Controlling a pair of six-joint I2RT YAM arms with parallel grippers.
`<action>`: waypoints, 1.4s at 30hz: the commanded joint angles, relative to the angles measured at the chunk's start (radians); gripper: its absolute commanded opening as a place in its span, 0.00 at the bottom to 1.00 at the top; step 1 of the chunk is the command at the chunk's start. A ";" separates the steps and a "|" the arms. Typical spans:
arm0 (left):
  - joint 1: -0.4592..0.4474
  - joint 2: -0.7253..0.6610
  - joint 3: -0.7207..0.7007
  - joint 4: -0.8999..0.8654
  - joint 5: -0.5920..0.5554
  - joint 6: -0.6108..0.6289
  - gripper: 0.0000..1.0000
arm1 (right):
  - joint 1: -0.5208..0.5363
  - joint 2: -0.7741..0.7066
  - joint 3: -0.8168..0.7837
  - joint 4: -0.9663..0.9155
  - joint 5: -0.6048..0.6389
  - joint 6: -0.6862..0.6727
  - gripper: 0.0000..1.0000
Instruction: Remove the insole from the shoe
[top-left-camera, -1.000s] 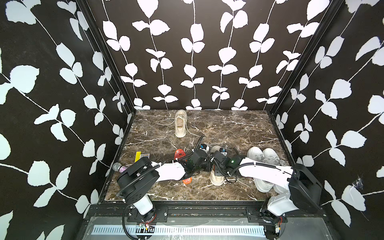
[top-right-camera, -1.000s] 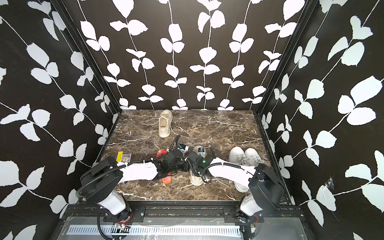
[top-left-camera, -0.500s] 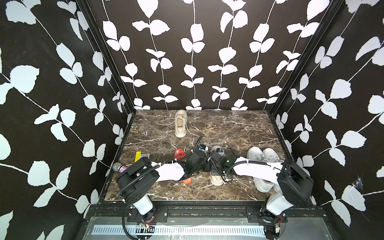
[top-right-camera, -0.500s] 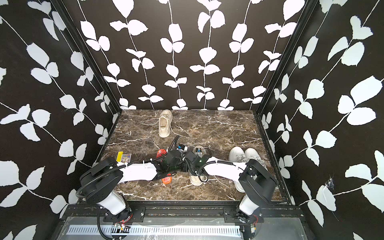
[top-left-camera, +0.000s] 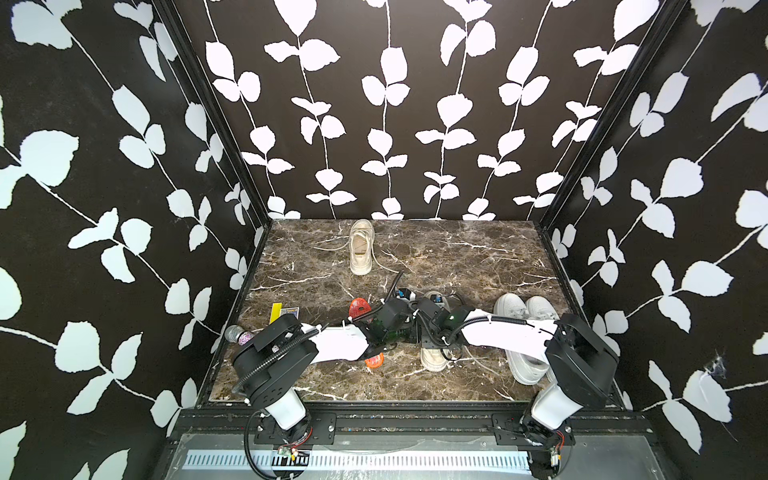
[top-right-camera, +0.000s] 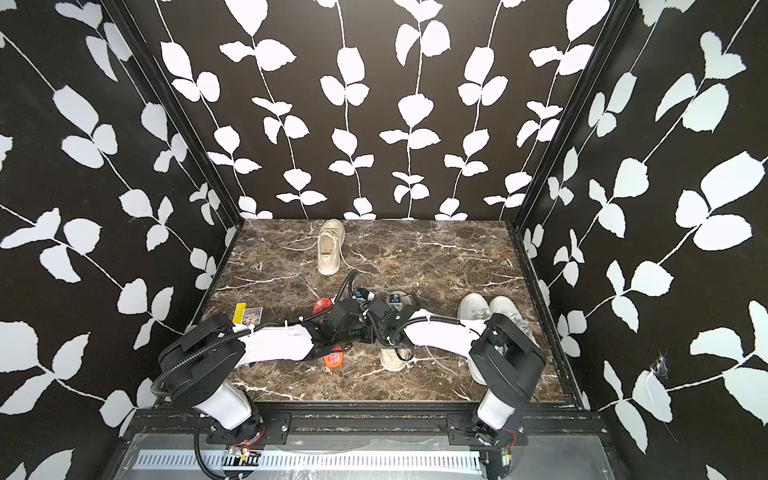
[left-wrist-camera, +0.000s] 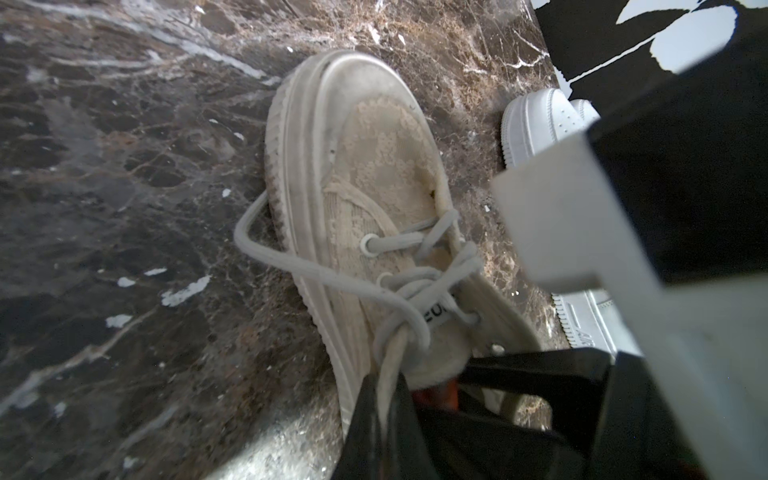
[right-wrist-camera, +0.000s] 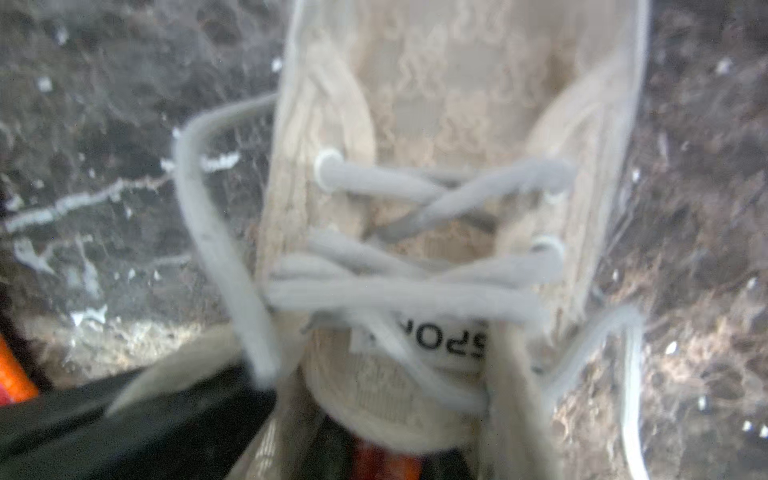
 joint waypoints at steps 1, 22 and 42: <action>-0.007 -0.022 -0.023 -0.062 -0.035 -0.018 0.00 | -0.013 0.065 -0.056 0.113 -0.032 -0.001 0.13; -0.018 -0.010 0.019 -0.109 -0.054 0.001 0.00 | -0.006 -0.266 -0.145 0.173 0.094 -0.009 0.00; -0.029 -0.005 0.047 -0.166 -0.086 0.016 0.00 | -0.006 -0.412 -0.236 0.407 0.002 -0.096 0.00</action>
